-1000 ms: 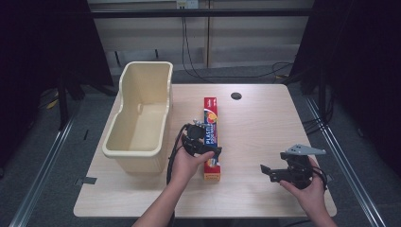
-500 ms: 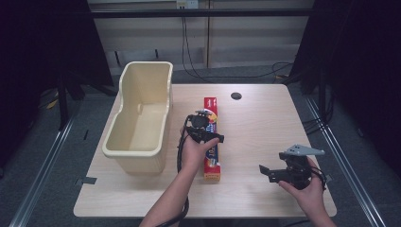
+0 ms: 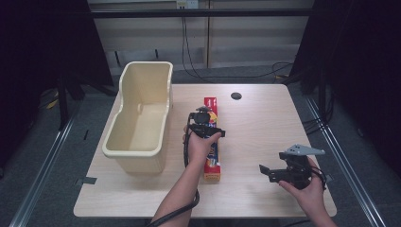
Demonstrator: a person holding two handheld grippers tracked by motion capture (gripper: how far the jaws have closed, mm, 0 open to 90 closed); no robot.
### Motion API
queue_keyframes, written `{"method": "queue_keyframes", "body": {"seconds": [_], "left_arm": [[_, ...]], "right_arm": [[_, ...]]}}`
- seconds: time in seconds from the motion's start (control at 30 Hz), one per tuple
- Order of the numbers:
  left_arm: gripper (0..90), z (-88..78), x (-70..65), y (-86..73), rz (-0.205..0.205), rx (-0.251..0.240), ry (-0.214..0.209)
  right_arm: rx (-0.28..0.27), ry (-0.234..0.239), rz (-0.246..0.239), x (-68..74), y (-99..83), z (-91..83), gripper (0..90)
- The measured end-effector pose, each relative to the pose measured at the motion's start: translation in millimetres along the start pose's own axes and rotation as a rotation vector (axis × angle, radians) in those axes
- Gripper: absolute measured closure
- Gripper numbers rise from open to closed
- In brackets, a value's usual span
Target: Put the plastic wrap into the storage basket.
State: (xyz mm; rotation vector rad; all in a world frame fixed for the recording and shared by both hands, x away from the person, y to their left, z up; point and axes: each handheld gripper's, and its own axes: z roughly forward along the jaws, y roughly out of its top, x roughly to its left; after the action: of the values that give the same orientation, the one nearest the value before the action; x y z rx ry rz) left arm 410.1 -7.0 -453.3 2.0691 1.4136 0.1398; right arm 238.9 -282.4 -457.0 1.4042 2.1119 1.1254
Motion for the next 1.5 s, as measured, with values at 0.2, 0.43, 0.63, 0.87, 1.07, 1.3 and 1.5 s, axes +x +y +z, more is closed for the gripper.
{"method": "queue_keyframes", "body": {"seconds": [0.2, 0.43, 0.63, 0.87, 1.07, 1.3, 1.5], "left_arm": [[17.4, 4.3, -1.4, 2.2, 0.007, 0.017, 0.011], [23.0, 6.7, 0.6, 3.0, -0.007, 0.021, 0.039], [28.6, 8.5, 3.1, 4.8, -0.042, 0.018, 0.017], [29.2, 10.4, 0.4, 7.0, -0.041, 0.036, 0.045], [29.6, 14.3, -4.8, 9.5, -0.057, 0.066, 0.086], [29.7, 17.6, -3.9, 12.1, -0.083, 0.093, 0.088], [30.1, 20.3, -1.6, 11.9, -0.109, 0.100, 0.077]], "right_arm": [[-0.002, 0.001, 0.004, -0.6, 0.5, -0.6, 4.7], [-0.005, 0.004, 0.012, -0.5, 0.1, -0.2, 4.7], [-0.003, 0.008, 0.014, -0.9, 0.4, 0.2, 4.7], [-0.006, 0.006, 0.022, -1.5, 0.6, -0.5, 4.7], [-0.008, 0.007, 0.024, -1.6, 0.9, -0.9, 4.7], [-0.007, 0.009, 0.029, -1.8, 0.9, -0.1, 4.7], [-0.008, 0.008, 0.033, -2.0, 1.1, -0.1, 4.7]]}}
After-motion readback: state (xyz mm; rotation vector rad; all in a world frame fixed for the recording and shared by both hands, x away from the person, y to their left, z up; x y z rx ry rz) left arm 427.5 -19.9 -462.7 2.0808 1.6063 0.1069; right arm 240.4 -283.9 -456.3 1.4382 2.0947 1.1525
